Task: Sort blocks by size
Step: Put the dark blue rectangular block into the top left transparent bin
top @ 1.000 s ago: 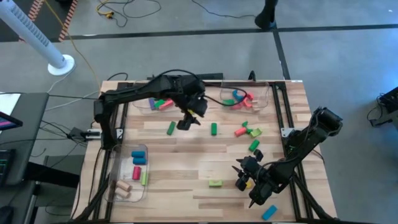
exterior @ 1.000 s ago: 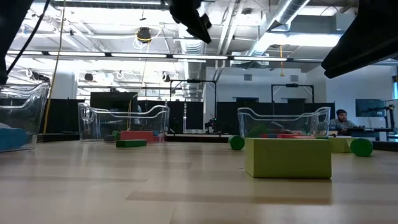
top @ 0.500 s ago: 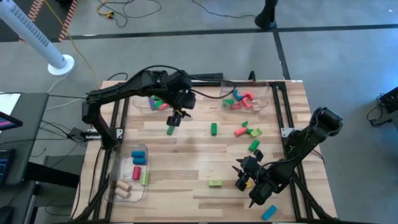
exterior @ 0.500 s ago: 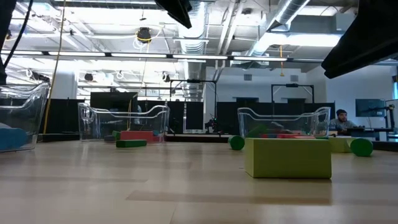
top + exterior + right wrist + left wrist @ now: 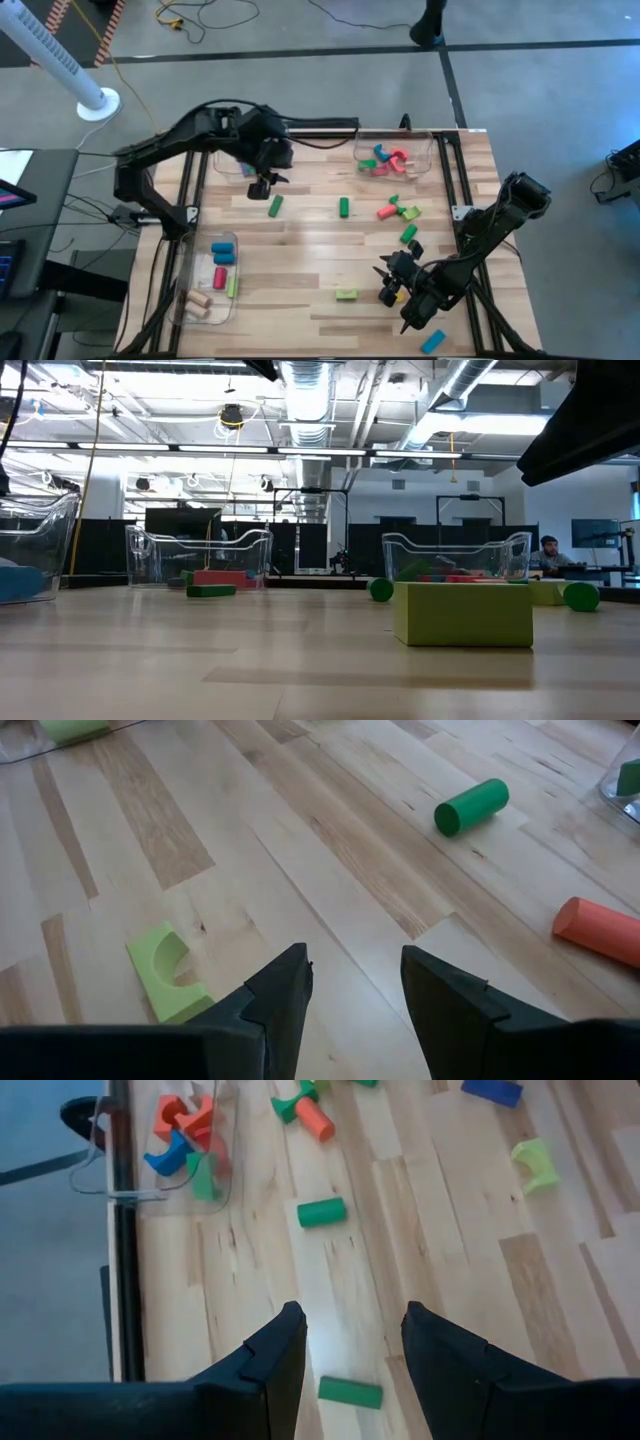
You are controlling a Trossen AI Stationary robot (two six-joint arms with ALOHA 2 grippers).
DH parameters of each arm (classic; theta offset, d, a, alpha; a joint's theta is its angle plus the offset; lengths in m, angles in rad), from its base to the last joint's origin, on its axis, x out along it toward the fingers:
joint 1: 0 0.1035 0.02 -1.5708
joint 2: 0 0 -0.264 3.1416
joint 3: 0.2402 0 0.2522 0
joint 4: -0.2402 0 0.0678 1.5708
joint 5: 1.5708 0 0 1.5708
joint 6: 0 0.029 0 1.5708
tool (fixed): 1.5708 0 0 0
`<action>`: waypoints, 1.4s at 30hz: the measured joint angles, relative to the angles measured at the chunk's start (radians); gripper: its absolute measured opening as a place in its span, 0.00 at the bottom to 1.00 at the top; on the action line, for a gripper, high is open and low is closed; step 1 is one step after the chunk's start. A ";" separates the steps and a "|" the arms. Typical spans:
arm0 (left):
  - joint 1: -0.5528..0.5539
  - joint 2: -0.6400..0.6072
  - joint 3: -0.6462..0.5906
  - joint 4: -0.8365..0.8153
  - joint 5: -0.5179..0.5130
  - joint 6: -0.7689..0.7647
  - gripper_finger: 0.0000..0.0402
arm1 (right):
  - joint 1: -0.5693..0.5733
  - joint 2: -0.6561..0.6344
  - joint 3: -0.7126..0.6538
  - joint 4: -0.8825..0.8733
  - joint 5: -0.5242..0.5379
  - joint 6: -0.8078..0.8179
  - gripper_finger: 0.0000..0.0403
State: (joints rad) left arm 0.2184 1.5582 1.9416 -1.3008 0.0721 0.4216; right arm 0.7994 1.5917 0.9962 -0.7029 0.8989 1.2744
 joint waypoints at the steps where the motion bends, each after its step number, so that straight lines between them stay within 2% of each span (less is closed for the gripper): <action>1: 0.000 -0.010 -0.006 0.001 -0.001 -0.005 0.39 | 0.000 0.000 0.000 0.000 0.000 0.000 0.47; 6: 0.013 -0.117 -0.149 0.073 -0.001 -0.017 0.39 | 0.004 0.000 0.000 0.001 0.000 0.000 0.47; 11: 0.035 -0.305 -0.415 0.269 0.017 -0.072 0.39 | 0.006 0.000 0.000 0.001 -0.001 0.000 0.47; 17: 0.018 -0.526 -0.737 0.526 0.110 -0.138 0.39 | -0.006 0.000 0.000 0.003 -0.002 -0.023 0.47; 22: -0.011 -0.660 -0.972 0.709 0.134 -0.207 0.39 | -0.025 0.000 0.000 0.003 -0.005 -0.030 0.47; 26: -0.049 -0.722 -1.123 0.854 0.183 -0.261 0.39 | -0.039 0.000 0.000 0.030 -0.010 -0.073 0.47; 31: -0.120 -0.751 -1.275 1.030 0.195 -0.325 0.39 | -0.050 0.000 0.000 0.129 -0.022 -0.216 0.47; 35: -0.184 -0.756 -1.353 1.156 0.195 -0.362 0.39 | -0.064 0.000 0.000 0.185 -0.024 -0.316 0.47; 42: -0.304 -0.756 -1.427 1.363 0.193 -0.377 0.39 | -0.117 0.000 -0.001 0.180 -0.026 -0.386 0.47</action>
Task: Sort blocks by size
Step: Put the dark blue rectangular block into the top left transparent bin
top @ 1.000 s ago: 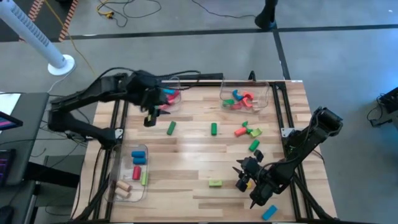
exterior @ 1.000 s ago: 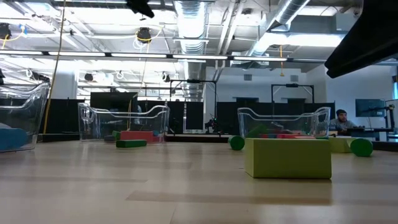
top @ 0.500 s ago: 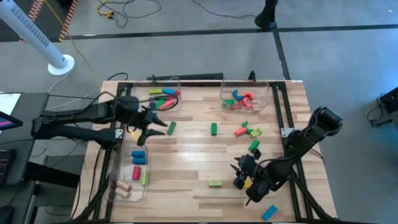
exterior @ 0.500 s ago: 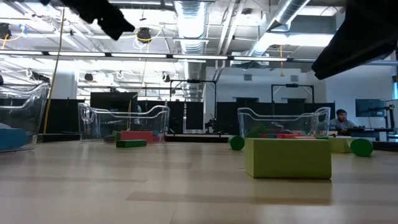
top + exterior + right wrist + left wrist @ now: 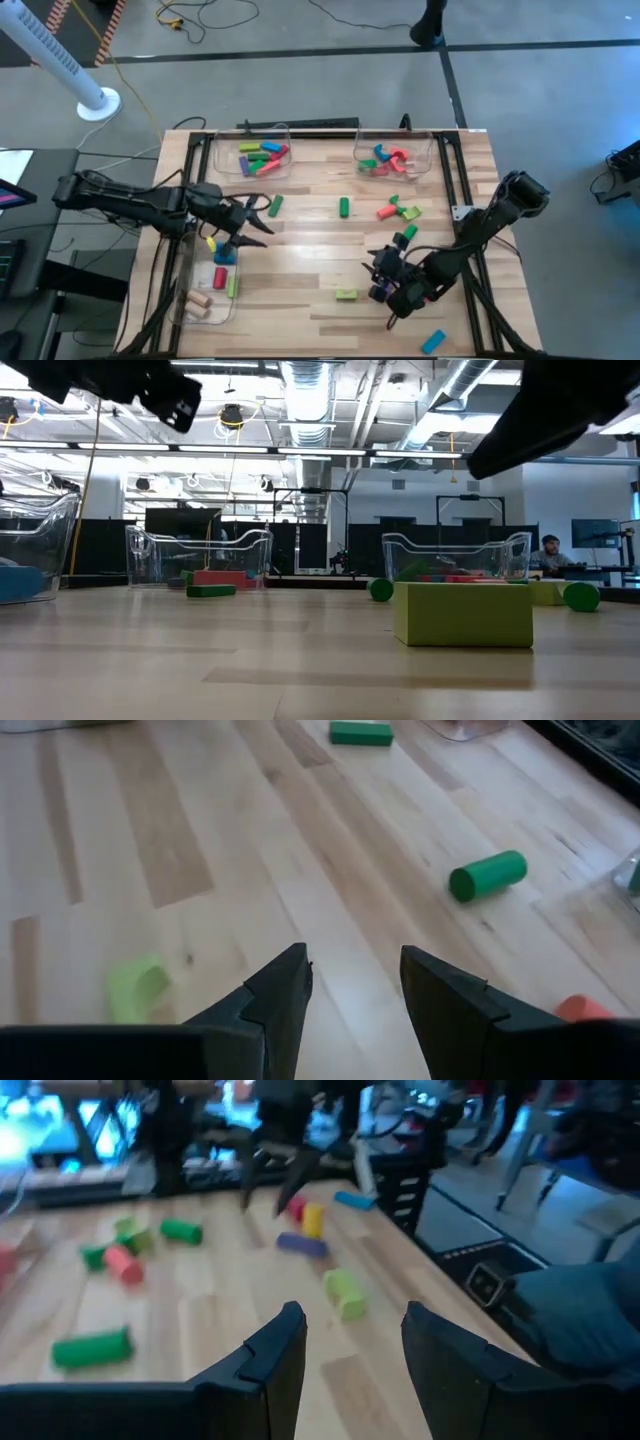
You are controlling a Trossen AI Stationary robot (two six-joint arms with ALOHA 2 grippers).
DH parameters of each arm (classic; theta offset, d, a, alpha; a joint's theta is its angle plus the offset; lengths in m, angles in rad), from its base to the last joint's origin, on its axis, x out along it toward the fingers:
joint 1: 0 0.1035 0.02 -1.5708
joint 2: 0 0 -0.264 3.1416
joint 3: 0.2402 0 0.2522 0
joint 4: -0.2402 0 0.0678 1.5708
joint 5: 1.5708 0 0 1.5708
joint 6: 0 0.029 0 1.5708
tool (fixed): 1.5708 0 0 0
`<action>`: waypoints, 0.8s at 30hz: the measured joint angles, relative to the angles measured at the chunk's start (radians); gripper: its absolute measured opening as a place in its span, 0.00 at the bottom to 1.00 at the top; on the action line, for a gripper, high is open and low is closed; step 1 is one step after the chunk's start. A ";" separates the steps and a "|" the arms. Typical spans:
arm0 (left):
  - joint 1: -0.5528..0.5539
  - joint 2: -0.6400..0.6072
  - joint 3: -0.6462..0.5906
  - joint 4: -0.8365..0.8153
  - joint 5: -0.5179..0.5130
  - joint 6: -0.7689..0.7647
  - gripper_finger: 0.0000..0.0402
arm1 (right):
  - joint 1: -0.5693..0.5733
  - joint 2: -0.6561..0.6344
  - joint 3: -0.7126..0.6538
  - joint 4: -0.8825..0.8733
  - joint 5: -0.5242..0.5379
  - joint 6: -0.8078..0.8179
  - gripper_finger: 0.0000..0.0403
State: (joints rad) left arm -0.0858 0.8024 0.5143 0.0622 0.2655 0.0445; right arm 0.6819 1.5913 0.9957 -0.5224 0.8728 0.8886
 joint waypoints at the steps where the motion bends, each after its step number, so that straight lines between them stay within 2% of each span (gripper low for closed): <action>1: -0.017 0.000 -0.002 0.017 -0.006 0.008 0.39 | -0.010 0.000 0.000 0.000 0.000 -0.004 0.47; 9: -0.109 0.000 -0.003 0.085 -0.106 0.075 0.39 | -0.088 0.000 0.000 -0.021 -0.001 -0.007 0.47; 16: -0.128 0.033 -0.003 0.087 -0.119 0.127 0.39 | -0.142 0.000 0.000 -0.066 -0.004 0.007 0.47; 24: -0.128 0.143 -0.003 0.138 -0.121 0.172 0.39 | -0.219 0.000 0.000 -0.124 -0.014 -0.006 0.47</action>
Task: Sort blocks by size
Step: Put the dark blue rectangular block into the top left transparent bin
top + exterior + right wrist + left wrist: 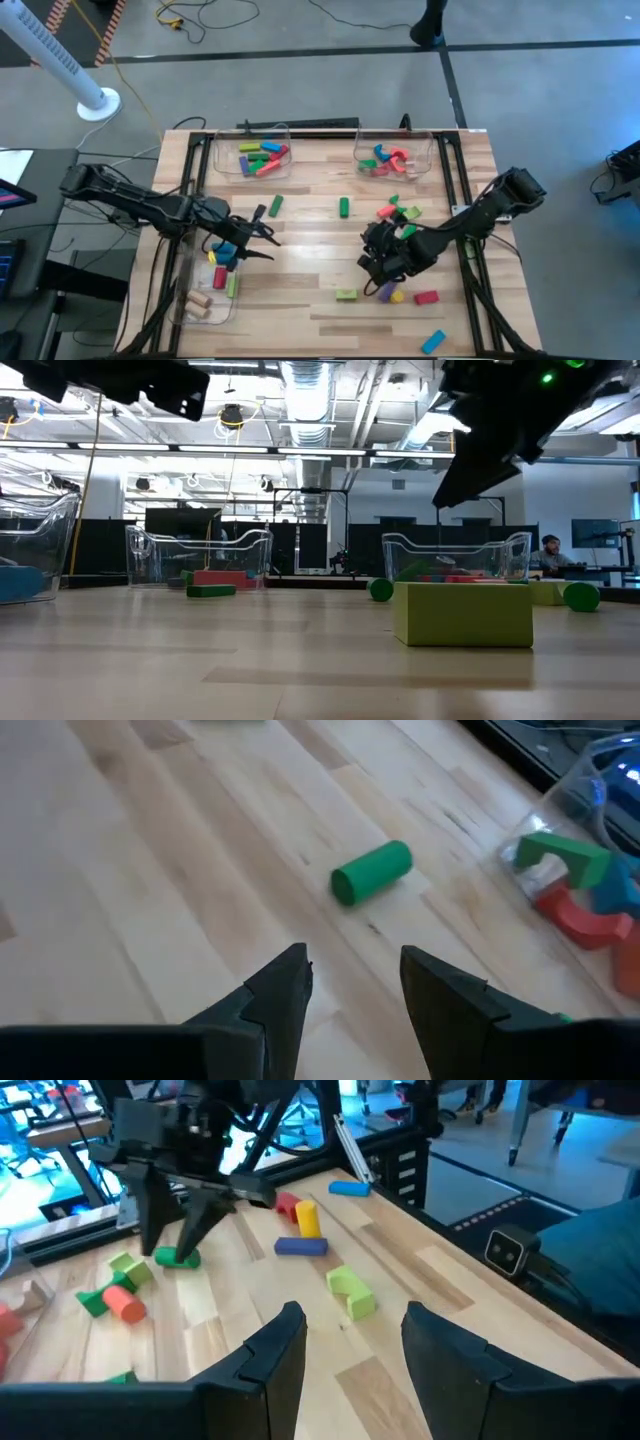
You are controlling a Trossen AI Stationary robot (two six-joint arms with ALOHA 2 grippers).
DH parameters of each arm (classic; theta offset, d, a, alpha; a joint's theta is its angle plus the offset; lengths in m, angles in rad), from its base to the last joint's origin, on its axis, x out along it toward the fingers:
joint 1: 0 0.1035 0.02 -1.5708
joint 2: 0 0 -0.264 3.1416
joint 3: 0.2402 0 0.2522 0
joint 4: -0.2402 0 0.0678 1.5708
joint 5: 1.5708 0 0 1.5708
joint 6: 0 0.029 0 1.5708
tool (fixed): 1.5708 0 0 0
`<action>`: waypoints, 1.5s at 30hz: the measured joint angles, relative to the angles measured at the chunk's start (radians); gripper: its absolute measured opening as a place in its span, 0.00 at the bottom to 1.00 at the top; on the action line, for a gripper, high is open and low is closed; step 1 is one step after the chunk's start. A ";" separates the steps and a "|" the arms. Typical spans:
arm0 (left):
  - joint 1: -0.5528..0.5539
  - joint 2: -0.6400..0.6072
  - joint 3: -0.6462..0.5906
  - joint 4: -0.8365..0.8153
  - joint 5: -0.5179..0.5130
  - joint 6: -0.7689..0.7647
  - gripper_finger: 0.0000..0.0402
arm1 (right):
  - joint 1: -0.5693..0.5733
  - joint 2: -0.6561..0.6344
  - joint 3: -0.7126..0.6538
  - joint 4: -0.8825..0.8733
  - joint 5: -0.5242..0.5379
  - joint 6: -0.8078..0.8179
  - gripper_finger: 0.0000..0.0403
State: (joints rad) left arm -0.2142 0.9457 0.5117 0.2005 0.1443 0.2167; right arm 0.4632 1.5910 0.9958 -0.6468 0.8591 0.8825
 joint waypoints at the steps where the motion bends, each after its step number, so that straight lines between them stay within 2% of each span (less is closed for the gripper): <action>1: 0.000 0.015 0.000 0.015 0.000 0.001 0.39 | -0.011 0.000 0.000 -0.007 -0.001 -0.002 0.47; 6: 0.006 0.080 0.001 0.077 -0.001 0.035 0.39 | -0.070 0.000 0.000 -0.021 -0.044 -0.049 0.47; 9: 0.022 0.095 0.001 0.082 -0.049 0.075 0.39 | -0.110 0.000 0.000 -0.021 -0.080 -0.074 0.47; 14: 0.072 0.103 0.001 0.082 -0.090 0.131 0.39 | -0.199 0.000 0.000 -0.006 -0.185 -0.125 0.47; 20: 0.119 0.103 0.001 0.076 -0.089 0.143 0.39 | -0.280 0.000 0.000 0.097 -0.238 -0.175 0.47; 26: 0.113 0.103 0.001 0.074 -0.069 0.095 0.39 | -0.296 0.000 0.000 0.192 -0.258 -0.177 0.47; 36: 0.071 0.103 0.001 0.041 -0.068 0.040 0.39 | -0.293 0.000 0.000 0.067 -0.345 -0.111 0.47; 41: 0.056 0.103 0.001 0.044 -0.068 0.033 0.39 | -0.311 0.000 0.000 0.206 -0.358 -0.082 0.47; 45: 0.055 0.103 0.001 0.050 -0.069 0.033 0.39 | -0.326 0.000 0.000 0.310 -0.364 -0.154 0.47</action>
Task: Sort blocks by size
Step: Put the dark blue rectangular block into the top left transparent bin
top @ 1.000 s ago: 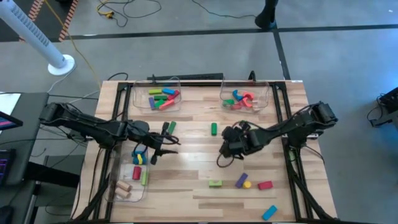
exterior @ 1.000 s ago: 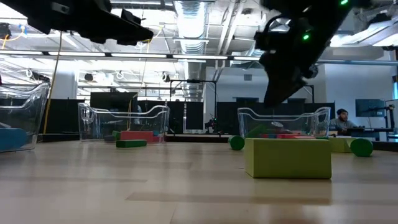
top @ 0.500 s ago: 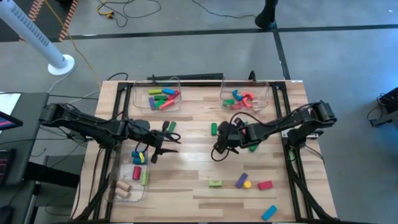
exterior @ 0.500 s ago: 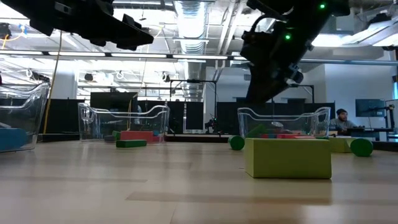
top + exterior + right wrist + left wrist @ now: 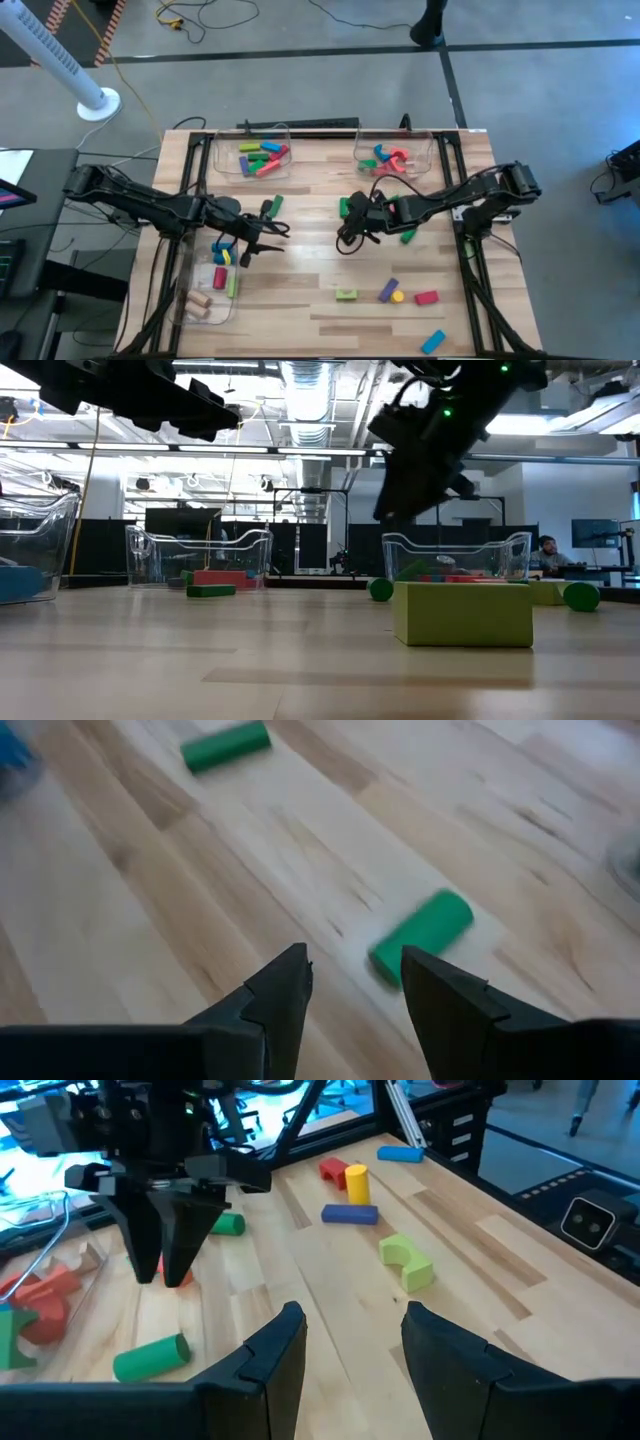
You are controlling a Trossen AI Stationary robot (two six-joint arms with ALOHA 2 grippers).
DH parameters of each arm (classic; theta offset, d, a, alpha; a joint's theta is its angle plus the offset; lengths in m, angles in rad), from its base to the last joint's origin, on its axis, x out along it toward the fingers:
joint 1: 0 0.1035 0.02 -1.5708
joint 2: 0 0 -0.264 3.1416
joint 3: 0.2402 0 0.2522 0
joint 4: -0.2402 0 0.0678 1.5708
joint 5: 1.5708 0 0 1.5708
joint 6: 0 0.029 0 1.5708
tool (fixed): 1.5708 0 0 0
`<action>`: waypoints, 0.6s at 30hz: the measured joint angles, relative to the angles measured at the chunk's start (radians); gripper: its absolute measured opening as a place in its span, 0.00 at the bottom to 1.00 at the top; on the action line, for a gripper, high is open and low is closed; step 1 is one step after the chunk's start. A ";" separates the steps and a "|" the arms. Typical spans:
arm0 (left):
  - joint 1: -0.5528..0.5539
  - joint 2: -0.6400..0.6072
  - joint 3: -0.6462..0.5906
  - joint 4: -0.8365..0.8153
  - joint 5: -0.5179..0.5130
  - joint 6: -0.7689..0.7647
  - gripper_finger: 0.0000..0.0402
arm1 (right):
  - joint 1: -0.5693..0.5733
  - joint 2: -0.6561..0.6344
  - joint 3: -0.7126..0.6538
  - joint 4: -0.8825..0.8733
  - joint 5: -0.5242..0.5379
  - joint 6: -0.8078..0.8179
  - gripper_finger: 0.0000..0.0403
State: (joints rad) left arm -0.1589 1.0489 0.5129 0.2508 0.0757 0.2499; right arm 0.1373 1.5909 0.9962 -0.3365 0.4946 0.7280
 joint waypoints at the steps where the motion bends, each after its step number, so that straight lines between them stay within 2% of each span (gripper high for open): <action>1: 0.000 0.000 0.000 0.000 0.000 -0.001 0.39 | -0.005 0.000 0.000 0.017 0.000 -0.014 0.47; 9: 0.000 0.000 0.000 0.001 0.000 0.007 0.39 | -0.068 0.045 0.000 0.077 -0.026 -0.031 0.55; 12: 0.000 0.000 0.000 0.001 0.000 0.011 0.39 | -0.083 0.105 0.002 0.186 -0.046 -0.034 0.57; 18: 0.000 0.000 0.000 0.000 0.000 0.010 0.39 | -0.114 0.178 0.042 0.161 -0.079 -0.027 0.58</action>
State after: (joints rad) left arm -0.1589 1.0489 0.5129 0.2504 0.0753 0.2594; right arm 0.0236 1.7685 1.0381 -0.1753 0.4160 0.7011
